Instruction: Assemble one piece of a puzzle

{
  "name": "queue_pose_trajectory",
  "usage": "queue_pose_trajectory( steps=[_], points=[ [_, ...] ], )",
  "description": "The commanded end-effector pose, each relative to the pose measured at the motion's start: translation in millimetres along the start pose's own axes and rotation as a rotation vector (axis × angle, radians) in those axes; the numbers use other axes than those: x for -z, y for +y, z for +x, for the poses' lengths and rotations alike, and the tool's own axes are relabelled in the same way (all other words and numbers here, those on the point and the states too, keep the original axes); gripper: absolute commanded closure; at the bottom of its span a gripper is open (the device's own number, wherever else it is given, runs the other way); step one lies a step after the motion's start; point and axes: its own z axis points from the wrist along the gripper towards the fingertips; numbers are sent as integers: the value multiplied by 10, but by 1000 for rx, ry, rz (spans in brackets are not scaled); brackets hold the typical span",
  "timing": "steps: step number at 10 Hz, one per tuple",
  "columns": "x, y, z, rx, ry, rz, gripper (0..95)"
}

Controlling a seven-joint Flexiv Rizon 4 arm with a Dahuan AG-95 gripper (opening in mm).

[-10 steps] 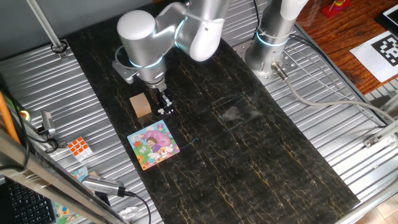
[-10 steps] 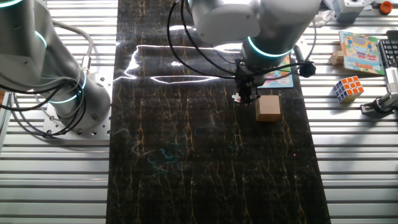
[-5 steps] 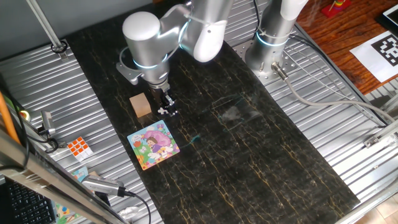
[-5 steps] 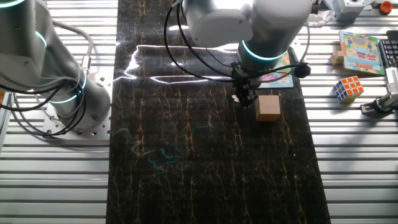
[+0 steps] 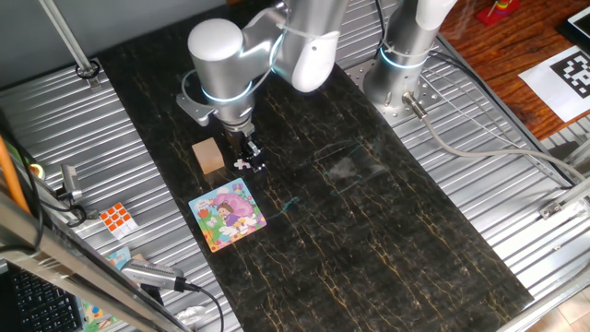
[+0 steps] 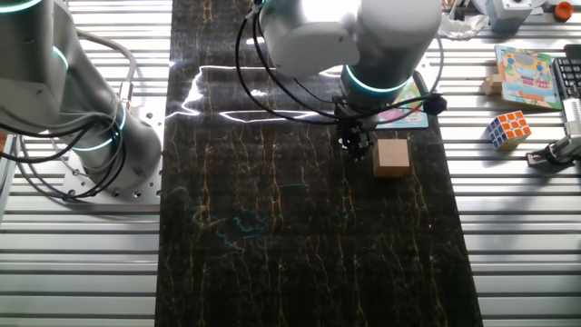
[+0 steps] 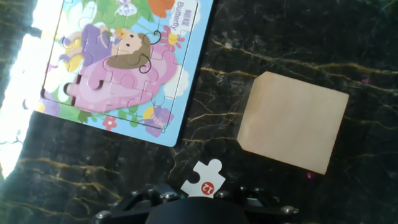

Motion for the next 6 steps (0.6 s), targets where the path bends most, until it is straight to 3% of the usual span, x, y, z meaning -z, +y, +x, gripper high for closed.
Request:
queue_pose_trajectory(
  steps=[1,2,6],
  points=[
    [10,-8,14,9,7,17,570],
    [7,-9,16,6,4,4,570],
    [-8,-14,13,8,-1,5,570]
  ],
)
